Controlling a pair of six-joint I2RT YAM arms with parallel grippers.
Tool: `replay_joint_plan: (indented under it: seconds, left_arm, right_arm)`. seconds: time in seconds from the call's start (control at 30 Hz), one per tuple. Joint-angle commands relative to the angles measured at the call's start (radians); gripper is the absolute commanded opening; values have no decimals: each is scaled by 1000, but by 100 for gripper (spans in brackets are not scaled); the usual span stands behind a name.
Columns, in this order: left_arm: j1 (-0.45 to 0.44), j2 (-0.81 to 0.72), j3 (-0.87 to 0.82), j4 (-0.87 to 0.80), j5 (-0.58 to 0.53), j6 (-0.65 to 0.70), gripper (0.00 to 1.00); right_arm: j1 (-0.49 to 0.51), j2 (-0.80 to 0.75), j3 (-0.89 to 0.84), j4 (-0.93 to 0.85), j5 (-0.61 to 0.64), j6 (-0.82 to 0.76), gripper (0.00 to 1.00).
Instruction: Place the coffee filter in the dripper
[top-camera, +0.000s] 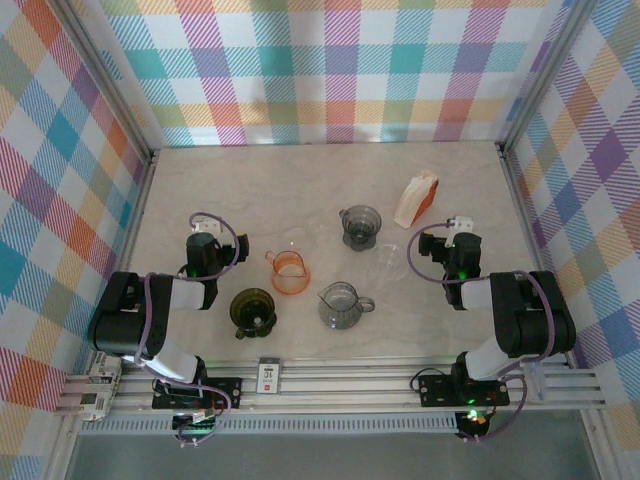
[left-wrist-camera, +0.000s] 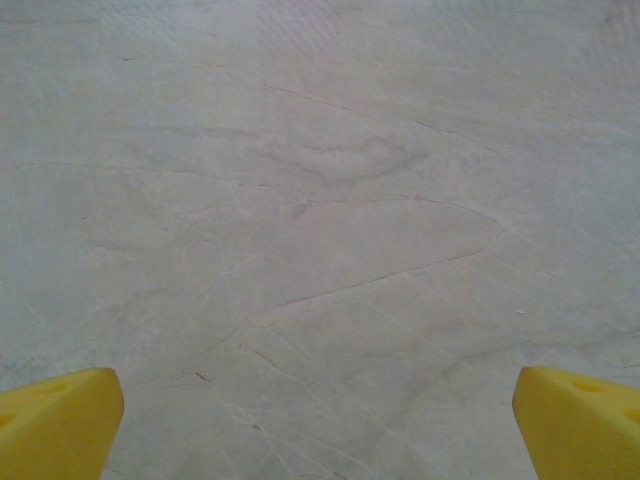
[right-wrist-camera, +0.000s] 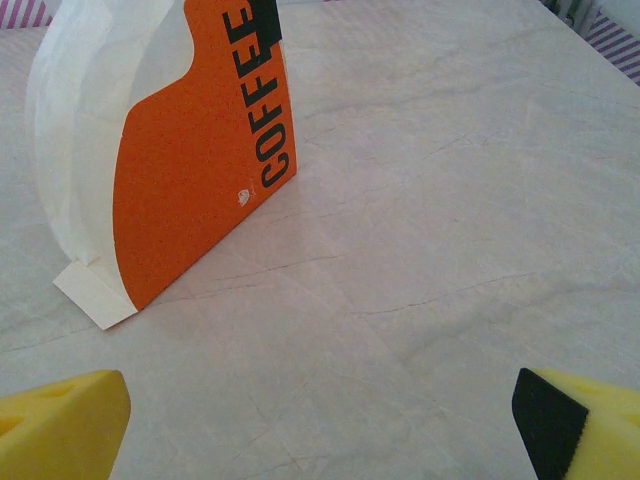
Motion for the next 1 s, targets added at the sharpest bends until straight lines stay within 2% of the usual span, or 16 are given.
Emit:
replay_joint_plan:
  seconds: [0.0,0.17,0.3,0.4,0.57,0.63,0.7,0.73,0.8,0.87,0.9,0.93,0.97]
  left_arm:
    - [12,6,22,0,7,11,100]
    - [12,1,20,4,3,11,100]
    - [12,-70,112,-210,-22,-1,100]
    - [12,-126,141,-298,-22,1,100]
    - [9,-294,132,-332,-62,-57,100]
    - [10,-357,136,-334,-65,-98,100]
    - [11,-407,154,-341,-110,-180,100]
    - [12,-418,187,-384,-174,-280,100]
    - [18,-428,268,-524,-208,-423,100]
    - [21,-431,335,-637,-152,-496,100]
    - [21,-430,369,-723,-161,-576,100]
    - [22,-426,414,-840,-198,-686,100]
    - [24,-421,439,-879,-204,-725,100]
  right_arm:
    - [0,-3,21,38,-11,11,99]
    - [-13,-6,18,37,-39,16,99]
    - [-12,-53,38,-33,-73,-1,99]
    - [-11,-109,72,-150,-32,16,99]
    - [-6,-230,171,-446,50,105,99]
    - [-1,-273,197,-510,77,137,99]
    - [22,-312,243,-600,154,168,99]
    - [23,-325,272,-647,194,213,99]
    - [22,-334,327,-777,263,401,99]
    - [15,-340,414,-1044,297,703,99]
    - [9,-342,431,-1099,255,739,99]
    - [6,-348,418,-1034,155,655,99]
    - [9,-355,402,-987,94,628,99]
